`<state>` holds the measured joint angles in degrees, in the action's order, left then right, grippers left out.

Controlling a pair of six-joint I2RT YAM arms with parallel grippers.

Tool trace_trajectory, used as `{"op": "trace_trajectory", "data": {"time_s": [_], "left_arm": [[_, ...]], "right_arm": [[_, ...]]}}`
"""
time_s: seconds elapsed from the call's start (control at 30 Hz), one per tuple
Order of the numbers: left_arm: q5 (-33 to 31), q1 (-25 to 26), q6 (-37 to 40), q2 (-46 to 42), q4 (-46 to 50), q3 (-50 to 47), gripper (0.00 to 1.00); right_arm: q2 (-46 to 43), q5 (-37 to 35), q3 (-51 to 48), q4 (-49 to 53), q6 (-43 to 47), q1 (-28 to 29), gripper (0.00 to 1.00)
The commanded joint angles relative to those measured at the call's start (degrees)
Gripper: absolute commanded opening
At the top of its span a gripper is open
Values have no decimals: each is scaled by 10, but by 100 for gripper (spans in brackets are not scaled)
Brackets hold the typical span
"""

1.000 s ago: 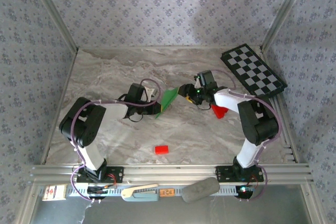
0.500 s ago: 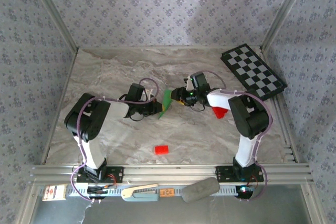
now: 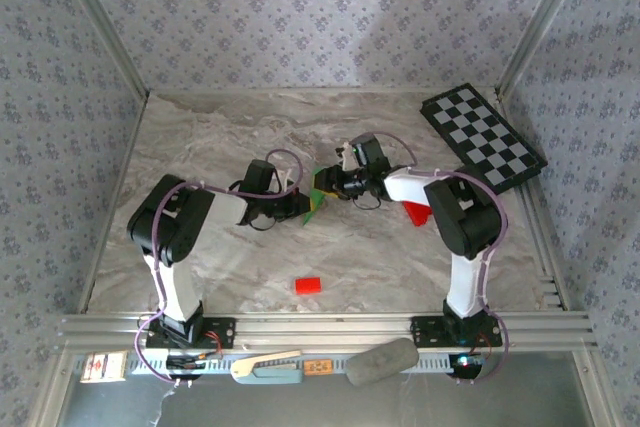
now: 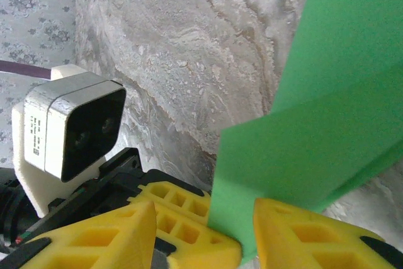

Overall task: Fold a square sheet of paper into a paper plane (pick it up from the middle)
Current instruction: Fold the wing for the fifth time at the center of the table.

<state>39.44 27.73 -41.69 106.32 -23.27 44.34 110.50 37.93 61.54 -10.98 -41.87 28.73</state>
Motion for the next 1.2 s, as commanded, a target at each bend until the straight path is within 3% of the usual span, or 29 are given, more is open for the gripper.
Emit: {"op": "trace_trajectory", "data": {"time_s": [0.0, 0.17, 0.57, 1.17], "left_arm": [[12, -6, -4, 9, -25, -12, 0], [9, -7, -3, 12, -24, -14, 0], [4, -9, -2, 17, -15, -14, 13], [8, -18, -11, 23, 34, 3, 4]], "right_arm": [[20, 19, 22, -6, 14, 4, 45], [34, 23, 33, -3, 14, 6, 44], [53, 25, 48, 13, 18, 9, 44], [18, 24, 13, -17, 21, 4, 42]]}}
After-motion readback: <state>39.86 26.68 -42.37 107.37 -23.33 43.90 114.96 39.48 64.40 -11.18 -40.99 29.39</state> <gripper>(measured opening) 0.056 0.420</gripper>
